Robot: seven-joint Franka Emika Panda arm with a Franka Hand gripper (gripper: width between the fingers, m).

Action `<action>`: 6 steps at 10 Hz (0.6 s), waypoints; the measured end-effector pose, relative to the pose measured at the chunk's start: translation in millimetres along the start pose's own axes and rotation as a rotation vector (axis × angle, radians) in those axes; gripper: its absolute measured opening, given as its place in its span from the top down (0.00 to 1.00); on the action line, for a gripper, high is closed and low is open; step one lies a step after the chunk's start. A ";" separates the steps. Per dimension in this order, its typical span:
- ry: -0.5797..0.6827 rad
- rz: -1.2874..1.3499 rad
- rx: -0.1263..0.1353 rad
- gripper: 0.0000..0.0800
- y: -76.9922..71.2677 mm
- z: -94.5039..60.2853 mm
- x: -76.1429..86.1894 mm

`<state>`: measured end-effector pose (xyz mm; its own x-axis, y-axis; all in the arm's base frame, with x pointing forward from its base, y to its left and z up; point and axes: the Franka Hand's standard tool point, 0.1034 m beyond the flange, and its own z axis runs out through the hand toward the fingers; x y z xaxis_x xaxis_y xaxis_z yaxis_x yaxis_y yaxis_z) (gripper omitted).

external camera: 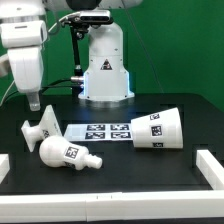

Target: Assemble lamp

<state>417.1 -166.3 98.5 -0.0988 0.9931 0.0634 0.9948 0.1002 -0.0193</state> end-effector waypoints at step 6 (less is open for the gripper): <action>0.032 0.023 0.048 0.12 -21.8 29.3 -9.0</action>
Offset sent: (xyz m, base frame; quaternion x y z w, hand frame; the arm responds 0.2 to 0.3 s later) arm -0.0236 -0.0083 -0.0287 0.0068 0.0313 -0.0105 0.9994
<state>395.6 -175.7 69.1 -0.0742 0.9928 0.0944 0.9943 0.0809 -0.0688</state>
